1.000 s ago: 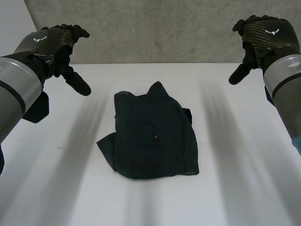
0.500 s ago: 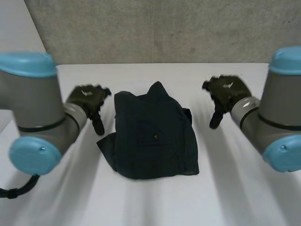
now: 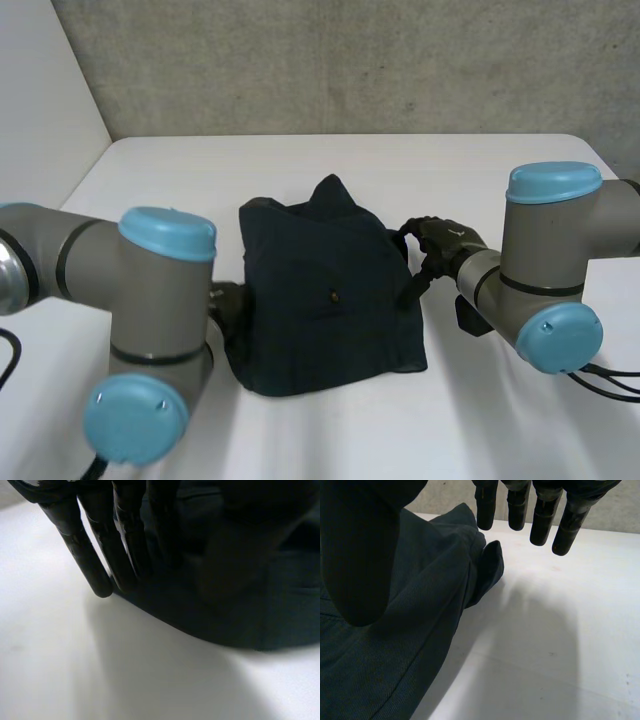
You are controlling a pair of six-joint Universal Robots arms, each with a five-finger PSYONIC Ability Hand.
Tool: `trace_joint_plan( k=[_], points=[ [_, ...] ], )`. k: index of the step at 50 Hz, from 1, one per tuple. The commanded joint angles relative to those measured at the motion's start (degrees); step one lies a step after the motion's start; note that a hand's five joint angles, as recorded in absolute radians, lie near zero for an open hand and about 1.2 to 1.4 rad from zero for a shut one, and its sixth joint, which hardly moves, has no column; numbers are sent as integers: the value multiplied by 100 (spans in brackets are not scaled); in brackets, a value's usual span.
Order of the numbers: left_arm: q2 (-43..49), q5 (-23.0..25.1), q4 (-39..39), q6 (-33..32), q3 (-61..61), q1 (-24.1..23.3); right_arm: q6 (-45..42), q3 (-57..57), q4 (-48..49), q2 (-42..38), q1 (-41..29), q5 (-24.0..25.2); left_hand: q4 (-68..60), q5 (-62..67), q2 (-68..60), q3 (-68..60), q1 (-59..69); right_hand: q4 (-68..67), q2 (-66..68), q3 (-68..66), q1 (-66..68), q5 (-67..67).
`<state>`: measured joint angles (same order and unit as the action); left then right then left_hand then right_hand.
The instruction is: Fold the shorts.
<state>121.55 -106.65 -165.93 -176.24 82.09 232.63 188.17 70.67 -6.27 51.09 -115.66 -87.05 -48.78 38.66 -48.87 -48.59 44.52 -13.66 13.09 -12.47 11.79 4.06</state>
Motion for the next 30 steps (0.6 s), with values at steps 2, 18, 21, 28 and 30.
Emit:
trace_joint_plan(
  k=[2, 18, 21, 28, 30],
  points=[
    [-246, 1040, 561, 1170, 246, -561, -334, -238, -260, -125, -80, 4, -702, 714, -693, -721, 1128, 366, -309, 247, -179, -406],
    [-641, 2087, 685, 1989, 246, -1317, -579, -510, -542, -459, -97, 373, 1934, -1922, 1943, 1915, -1508, 366, -309, 247, -179, -406],
    [-904, 2043, 693, 1936, 220, -1317, -799, -519, -516, -530, -159, 311, 3196, -3184, 3205, 3176, -2770, -4254, 4311, -4373, 4441, 4214],
    [-1582, 2008, 623, 1462, 97, -580, -1203, -441, -419, -66, -168, 495, 3537, -3525, 3546, 3518, -3111, -6634, 6691, -6753, 6821, 6594],
    [-1731, 2016, 562, 1181, -9, -114, -1379, -370, -384, 129, -176, 583, 3520, -3509, 3529, 3501, -3094, -6634, 6691, -6753, 6821, 6594]
  ],
)
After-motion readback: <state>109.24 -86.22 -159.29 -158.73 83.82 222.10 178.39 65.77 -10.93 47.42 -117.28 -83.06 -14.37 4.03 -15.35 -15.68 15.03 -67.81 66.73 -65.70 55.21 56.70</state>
